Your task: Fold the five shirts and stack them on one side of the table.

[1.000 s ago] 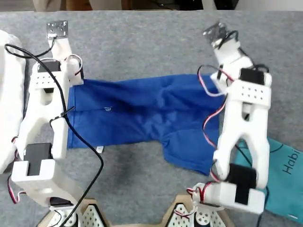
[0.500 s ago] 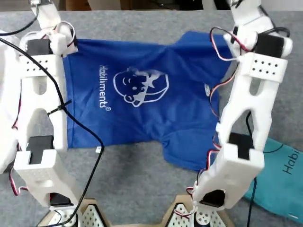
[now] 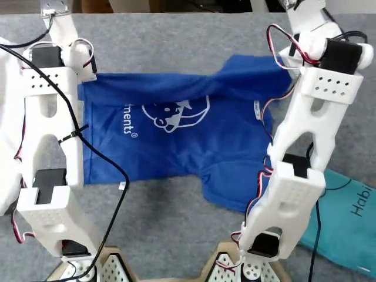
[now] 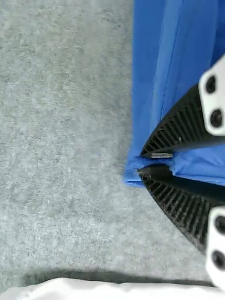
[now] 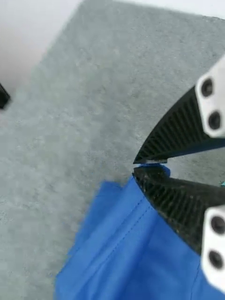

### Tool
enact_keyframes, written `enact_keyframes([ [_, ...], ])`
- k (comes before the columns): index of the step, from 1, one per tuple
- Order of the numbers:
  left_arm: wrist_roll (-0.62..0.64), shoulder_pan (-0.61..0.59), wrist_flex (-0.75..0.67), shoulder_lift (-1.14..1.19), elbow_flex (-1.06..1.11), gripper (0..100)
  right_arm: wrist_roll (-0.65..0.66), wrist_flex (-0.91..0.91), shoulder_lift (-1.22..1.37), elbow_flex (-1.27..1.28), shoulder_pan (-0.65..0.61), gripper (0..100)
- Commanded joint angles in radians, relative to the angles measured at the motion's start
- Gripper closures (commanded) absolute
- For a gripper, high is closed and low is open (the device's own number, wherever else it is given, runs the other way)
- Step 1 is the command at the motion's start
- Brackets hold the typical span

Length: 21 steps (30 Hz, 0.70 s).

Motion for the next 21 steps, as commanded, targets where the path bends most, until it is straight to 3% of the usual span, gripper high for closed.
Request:
enact_keyframes([
  [1, -0.009, -0.003, -0.044, -0.012, 0.117, 98, 0.006, 0.021, -0.004, -0.038, 0.012, 99.4],
  [11, -0.018, 0.055, -0.316, -0.217, 0.585, 98, 0.012, 0.002, -0.174, 0.381, 0.012, 99.4],
  [21, -0.086, 0.002, -0.425, -0.352, 0.862, 98, 0.054, -0.169, -0.433, 0.898, 0.035, 99.4],
])
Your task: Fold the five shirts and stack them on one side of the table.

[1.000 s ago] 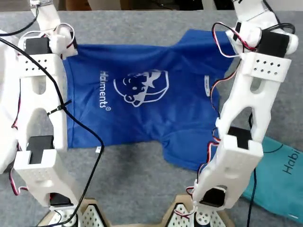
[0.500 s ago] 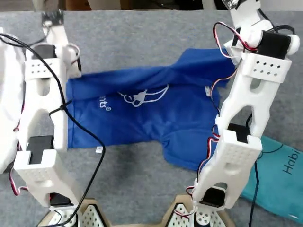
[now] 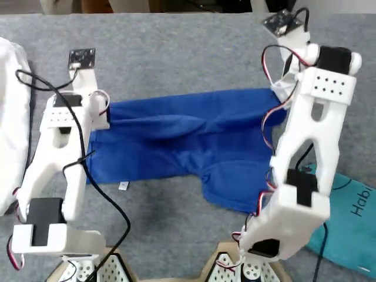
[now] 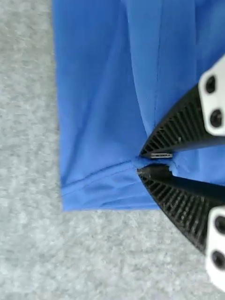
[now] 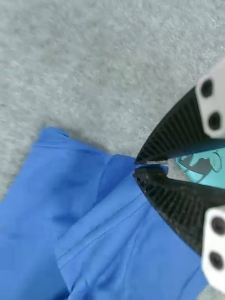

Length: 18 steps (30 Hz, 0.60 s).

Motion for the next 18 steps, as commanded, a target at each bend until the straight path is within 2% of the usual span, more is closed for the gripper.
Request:
enact_keyframes([
  [1, -0.029, -0.034, -0.051, -0.053, 0.057, 98, 0.020, -0.110, -0.174, 0.222, 0.016, 99.4],
  [8, -0.048, -0.072, -0.043, -0.056, 0.098, 98, 0.048, -0.382, -0.440, 0.751, 0.041, 99.4],
  [11, -0.060, -0.064, -0.040, -0.058, 0.123, 98, 0.049, -0.442, -0.492, 0.829, 0.096, 99.4],
  [18, -0.144, -0.054, -0.044, -0.099, 0.252, 98, 0.114, -0.430, -0.513, 0.911, 0.160, 99.4],
])
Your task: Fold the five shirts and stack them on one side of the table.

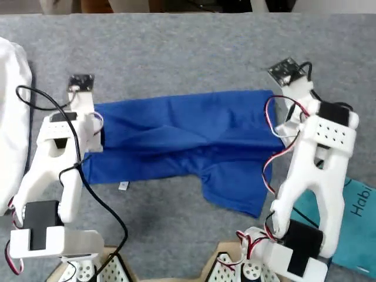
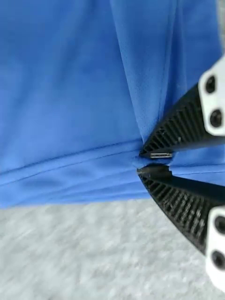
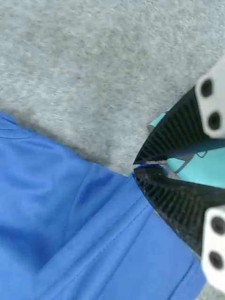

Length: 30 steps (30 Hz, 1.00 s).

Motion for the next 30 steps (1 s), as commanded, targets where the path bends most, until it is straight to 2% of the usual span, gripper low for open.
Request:
enact_keyframes([
  [1, -0.035, 0.000, -0.008, -0.087, 0.051, 98, 0.044, -0.018, -0.073, 0.059, 0.030, 99.4],
  [7, -0.034, -0.005, -0.009, -0.202, 0.107, 98, 0.066, -0.123, -0.248, 0.246, 0.058, 99.4],
  [30, -0.032, -0.008, -0.009, -0.234, 0.173, 98, 0.170, -0.080, -0.518, 0.590, 0.079, 99.4],
])
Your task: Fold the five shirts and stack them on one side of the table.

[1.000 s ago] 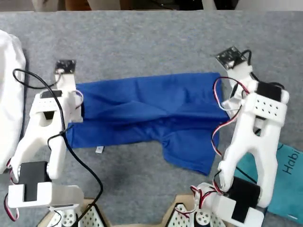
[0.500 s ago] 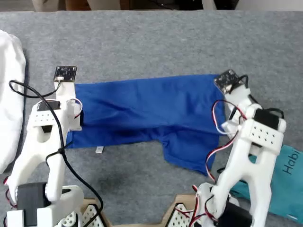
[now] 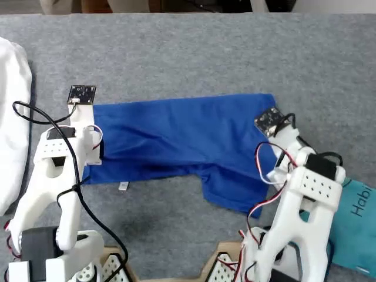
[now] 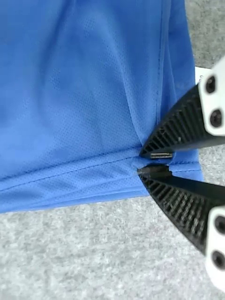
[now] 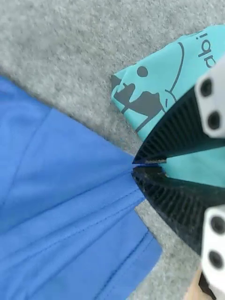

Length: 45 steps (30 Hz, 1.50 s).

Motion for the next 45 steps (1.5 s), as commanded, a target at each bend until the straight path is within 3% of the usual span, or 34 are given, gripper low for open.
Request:
enact_keyframes([
  [1, -0.005, -0.009, -0.009, -0.031, -0.009, 98, 0.011, 0.008, -0.062, 0.018, 0.015, 99.4],
  [18, 0.002, -0.028, -0.003, -0.033, 0.021, 98, 0.038, 0.021, -0.096, 0.065, 0.018, 99.1],
  [24, -0.043, -0.028, -0.003, -0.036, 0.051, 98, 0.054, 0.029, -0.097, 0.064, 0.016, 80.0],
  [27, -0.063, -0.028, -0.002, -0.039, 0.068, 98, 0.064, 0.029, -0.097, 0.054, 0.022, 75.4],
  [33, -0.068, -0.015, 0.110, -0.039, 0.032, 93, 0.020, 0.046, -0.090, -0.053, 0.001, 79.8],
  [38, -0.066, -0.021, 0.152, -0.039, 0.012, 88, -0.075, 0.043, -0.061, -0.142, -0.145, 87.6],
  [45, -0.063, -0.018, 0.233, -0.041, 0.008, 84, -0.238, 0.040, 0.177, -0.286, -0.328, 99.0],
])
